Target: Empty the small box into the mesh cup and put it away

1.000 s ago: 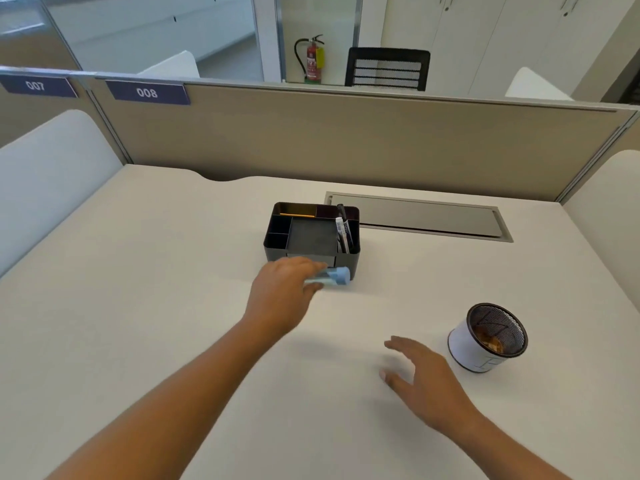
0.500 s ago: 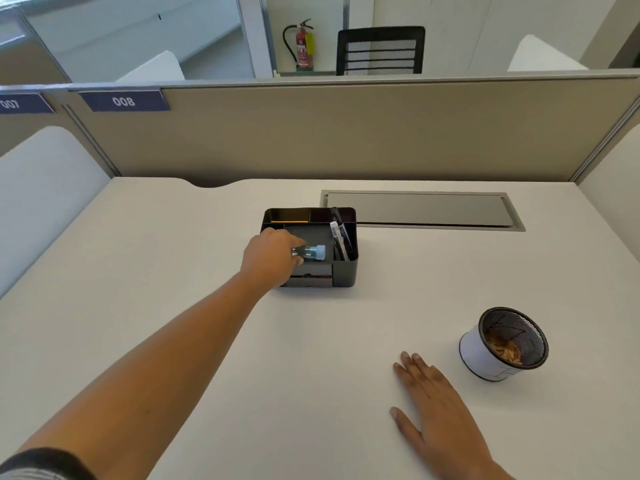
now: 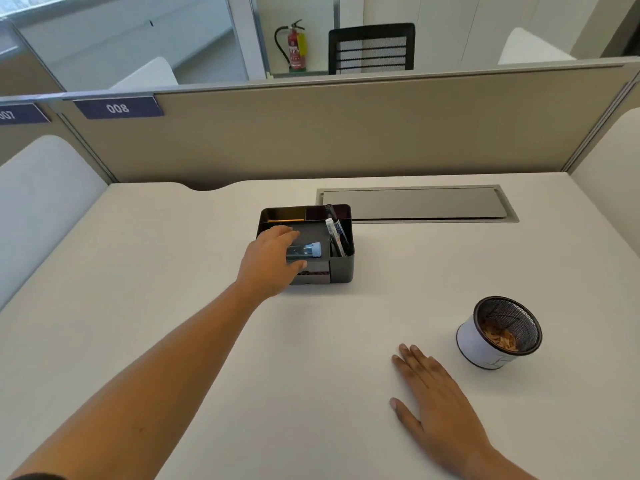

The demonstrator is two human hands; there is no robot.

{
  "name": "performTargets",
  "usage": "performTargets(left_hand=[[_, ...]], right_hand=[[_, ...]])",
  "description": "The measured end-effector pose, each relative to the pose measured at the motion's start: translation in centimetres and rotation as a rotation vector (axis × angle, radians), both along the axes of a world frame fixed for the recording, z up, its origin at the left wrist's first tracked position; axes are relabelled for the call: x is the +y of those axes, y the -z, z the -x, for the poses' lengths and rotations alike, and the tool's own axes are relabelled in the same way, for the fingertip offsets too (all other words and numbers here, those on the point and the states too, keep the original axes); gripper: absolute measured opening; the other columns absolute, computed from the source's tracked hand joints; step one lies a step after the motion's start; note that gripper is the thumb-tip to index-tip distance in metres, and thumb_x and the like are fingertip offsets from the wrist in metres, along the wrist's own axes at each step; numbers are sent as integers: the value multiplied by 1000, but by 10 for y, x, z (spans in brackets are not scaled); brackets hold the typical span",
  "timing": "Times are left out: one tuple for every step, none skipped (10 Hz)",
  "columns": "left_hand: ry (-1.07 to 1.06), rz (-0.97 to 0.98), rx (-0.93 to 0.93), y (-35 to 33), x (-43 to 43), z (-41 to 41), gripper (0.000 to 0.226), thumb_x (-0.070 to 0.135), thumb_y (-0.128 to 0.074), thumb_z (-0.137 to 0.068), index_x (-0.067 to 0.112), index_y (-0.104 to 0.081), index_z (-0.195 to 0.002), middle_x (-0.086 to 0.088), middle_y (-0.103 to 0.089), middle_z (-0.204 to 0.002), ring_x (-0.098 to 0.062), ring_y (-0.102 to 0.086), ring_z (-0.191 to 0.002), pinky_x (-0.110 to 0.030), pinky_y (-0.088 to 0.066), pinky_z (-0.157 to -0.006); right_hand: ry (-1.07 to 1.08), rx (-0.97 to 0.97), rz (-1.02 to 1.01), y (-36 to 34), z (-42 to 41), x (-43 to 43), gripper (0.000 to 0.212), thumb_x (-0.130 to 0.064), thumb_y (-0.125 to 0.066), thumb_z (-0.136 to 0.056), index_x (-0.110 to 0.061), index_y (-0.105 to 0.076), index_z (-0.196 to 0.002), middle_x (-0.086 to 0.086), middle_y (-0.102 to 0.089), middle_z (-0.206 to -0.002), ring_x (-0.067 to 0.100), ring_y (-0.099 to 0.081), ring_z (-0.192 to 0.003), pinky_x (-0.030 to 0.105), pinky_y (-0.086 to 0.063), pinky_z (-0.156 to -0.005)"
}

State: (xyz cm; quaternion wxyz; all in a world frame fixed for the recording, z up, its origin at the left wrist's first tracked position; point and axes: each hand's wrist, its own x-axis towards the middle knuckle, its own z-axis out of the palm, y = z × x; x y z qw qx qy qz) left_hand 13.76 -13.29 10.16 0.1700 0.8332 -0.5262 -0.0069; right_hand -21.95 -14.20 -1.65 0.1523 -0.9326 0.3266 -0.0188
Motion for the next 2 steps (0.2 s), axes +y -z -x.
performTargets(left_hand=[[-55, 220, -13, 4, 27, 31, 47, 28, -73, -84, 18, -58, -127, -3, -59, -132, -21, -50, -122, -33, -38, -98], [-3, 267, 71, 38, 67, 83, 38, 28, -72, -85, 17, -62, -120, -4, -62, -128, -24, -53, -121, -34, -38, -96]], right_hand=[[-3, -26, 35, -1, 3, 3, 66, -57, -37, -96, -23, -30, -153, -6, -24, -163, 10, -16, -151, 28, -4, -121], [-14, -20, 36, 2, 0, 3, 67, -56, -34, -97, -23, -27, -154, -6, -21, -164, 9, -12, -151, 25, 1, -121]])
